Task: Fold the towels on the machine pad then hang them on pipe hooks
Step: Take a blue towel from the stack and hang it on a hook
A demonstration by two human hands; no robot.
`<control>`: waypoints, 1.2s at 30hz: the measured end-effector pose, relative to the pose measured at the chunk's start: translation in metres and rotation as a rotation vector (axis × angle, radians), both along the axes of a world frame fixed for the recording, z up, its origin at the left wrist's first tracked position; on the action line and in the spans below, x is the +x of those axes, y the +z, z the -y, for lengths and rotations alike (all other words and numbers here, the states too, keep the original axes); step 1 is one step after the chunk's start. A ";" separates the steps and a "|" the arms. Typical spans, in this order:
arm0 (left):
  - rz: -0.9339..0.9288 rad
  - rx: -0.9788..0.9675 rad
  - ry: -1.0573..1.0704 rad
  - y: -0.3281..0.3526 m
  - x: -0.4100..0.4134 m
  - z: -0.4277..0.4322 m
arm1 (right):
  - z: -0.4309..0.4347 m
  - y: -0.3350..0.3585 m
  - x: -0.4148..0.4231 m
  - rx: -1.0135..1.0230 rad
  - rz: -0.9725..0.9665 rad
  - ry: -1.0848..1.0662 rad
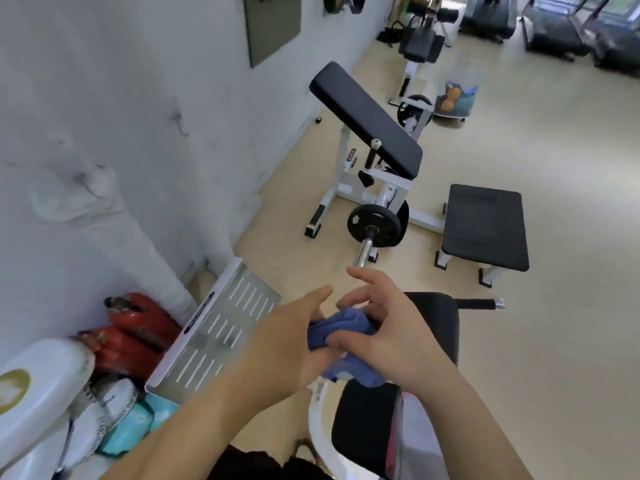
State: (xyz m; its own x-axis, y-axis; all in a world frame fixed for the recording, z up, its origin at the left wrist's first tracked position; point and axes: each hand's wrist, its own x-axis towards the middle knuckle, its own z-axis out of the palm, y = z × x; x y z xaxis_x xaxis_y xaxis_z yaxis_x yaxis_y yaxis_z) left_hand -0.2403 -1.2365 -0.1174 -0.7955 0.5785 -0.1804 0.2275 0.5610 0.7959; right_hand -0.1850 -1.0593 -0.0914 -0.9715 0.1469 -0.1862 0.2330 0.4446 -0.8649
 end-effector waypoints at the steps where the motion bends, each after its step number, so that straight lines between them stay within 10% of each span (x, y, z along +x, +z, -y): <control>1: 0.098 0.024 0.041 0.002 -0.008 0.016 | 0.012 0.001 -0.013 -0.021 -0.022 0.000; 16: 0.235 0.553 0.586 0.102 -0.119 0.280 | 0.195 0.069 -0.219 -0.100 0.096 0.463; 23: -0.039 0.480 0.744 0.164 -0.188 0.318 | 0.251 0.146 -0.311 -0.379 -0.079 0.375; 36: -0.497 0.354 0.916 0.319 -0.301 0.320 | 0.268 0.308 -0.459 -0.180 -0.461 0.565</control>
State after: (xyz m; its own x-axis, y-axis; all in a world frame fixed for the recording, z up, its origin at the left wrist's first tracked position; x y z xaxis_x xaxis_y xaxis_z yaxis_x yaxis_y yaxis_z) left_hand -0.5408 -1.5563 0.2020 -0.8879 -0.3116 0.3385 0.1812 0.4394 0.8798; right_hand -0.6438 -1.3276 0.2167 -0.8755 -0.3913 0.2835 -0.3918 0.2315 -0.8904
